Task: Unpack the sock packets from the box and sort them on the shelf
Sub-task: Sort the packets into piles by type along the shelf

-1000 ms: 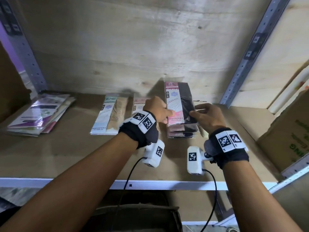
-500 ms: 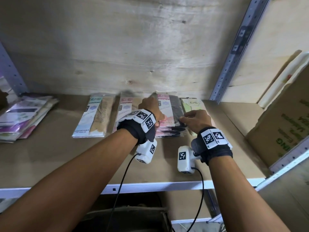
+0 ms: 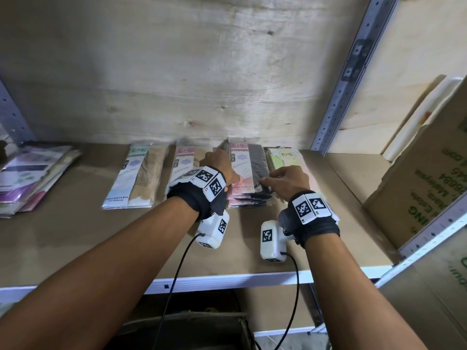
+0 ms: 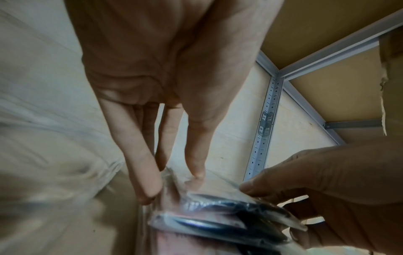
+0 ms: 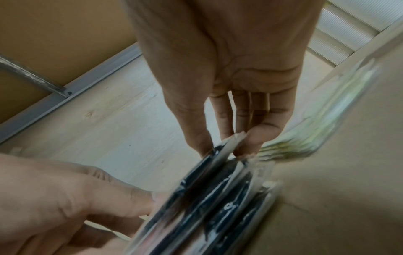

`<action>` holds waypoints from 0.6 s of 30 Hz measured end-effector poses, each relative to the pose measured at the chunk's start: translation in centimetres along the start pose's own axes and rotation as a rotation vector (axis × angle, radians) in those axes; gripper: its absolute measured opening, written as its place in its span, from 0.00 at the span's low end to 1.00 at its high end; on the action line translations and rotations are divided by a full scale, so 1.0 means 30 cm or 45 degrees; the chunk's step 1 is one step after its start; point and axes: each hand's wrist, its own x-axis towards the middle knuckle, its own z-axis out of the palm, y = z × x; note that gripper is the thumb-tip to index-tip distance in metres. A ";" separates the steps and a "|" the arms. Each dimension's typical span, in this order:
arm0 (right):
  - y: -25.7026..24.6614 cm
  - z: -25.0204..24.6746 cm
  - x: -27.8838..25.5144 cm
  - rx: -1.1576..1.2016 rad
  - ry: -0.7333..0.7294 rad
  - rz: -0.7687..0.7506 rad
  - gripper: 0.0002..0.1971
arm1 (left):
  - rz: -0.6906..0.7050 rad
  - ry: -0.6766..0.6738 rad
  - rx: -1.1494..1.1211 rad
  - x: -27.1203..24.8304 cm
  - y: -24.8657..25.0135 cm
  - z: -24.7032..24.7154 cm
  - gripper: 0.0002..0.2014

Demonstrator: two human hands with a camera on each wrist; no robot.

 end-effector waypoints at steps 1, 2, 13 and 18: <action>-0.001 -0.001 -0.002 -0.004 -0.008 0.006 0.13 | 0.008 0.004 0.012 0.000 0.000 0.000 0.27; -0.002 -0.001 -0.003 -0.005 -0.014 0.011 0.13 | 0.022 0.012 0.021 -0.001 0.001 0.000 0.27; 0.000 -0.008 0.004 -0.010 0.000 0.012 0.12 | 0.029 0.000 -0.008 -0.007 0.003 -0.007 0.26; -0.024 -0.036 -0.004 -0.006 0.088 -0.066 0.21 | 0.026 0.009 -0.131 -0.021 -0.031 -0.101 0.24</action>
